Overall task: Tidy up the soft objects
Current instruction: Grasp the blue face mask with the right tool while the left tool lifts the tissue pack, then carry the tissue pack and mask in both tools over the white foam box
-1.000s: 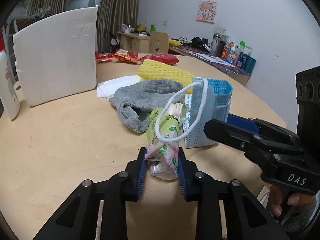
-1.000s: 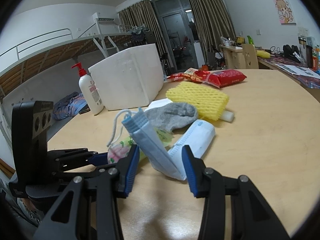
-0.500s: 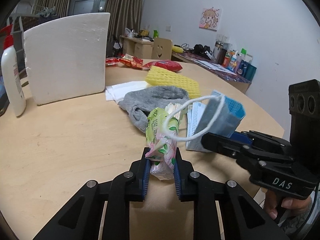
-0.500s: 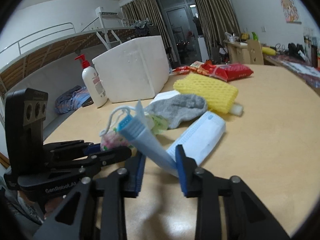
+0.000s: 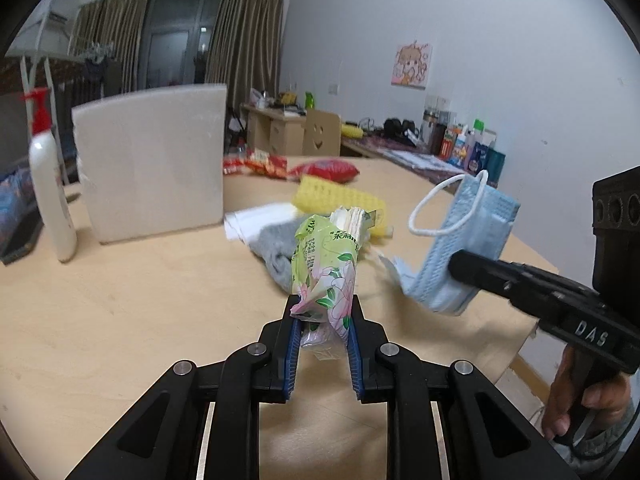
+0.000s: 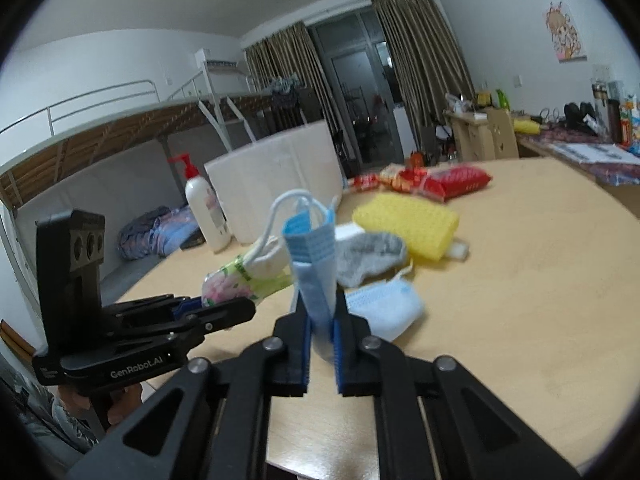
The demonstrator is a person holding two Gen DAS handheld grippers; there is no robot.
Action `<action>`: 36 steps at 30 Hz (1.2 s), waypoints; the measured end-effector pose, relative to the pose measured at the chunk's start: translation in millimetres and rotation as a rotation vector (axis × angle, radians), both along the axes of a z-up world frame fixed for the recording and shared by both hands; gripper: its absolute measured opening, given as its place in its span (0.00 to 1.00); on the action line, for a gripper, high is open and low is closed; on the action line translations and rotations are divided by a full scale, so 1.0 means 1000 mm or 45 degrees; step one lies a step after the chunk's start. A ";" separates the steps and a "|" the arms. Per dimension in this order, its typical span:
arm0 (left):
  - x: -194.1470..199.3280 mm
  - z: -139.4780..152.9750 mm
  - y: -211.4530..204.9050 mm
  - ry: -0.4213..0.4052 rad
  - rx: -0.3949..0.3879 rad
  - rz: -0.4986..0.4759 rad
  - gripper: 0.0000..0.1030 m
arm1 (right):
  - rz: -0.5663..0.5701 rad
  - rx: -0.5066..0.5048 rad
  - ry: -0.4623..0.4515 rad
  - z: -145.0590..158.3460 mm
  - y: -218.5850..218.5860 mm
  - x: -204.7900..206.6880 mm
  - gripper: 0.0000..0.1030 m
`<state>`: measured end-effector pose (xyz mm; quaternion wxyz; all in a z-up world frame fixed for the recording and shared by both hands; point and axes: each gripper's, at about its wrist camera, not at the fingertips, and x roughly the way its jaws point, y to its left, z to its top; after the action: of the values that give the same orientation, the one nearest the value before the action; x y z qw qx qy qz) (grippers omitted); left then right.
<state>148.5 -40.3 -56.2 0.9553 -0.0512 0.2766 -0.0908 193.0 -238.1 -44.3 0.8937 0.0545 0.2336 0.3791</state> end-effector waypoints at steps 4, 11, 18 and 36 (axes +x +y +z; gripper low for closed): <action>-0.012 0.015 0.006 -0.063 0.010 0.022 0.22 | -0.012 0.050 -0.028 0.017 -0.006 -0.005 0.12; -0.040 0.035 0.015 -0.160 0.028 0.063 0.22 | -0.068 0.121 -0.097 0.038 -0.014 -0.013 0.12; -0.057 0.051 0.016 -0.233 0.064 0.097 0.22 | -0.163 0.079 -0.225 0.067 -0.008 -0.022 0.12; -0.077 0.066 0.034 -0.304 0.085 0.263 0.22 | -0.169 0.038 -0.310 0.078 0.002 -0.044 0.10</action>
<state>71.6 -6.1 9.9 0.9868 -0.0365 0.1572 0.0116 148.9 -236.1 33.7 0.9377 0.0366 0.1137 0.3262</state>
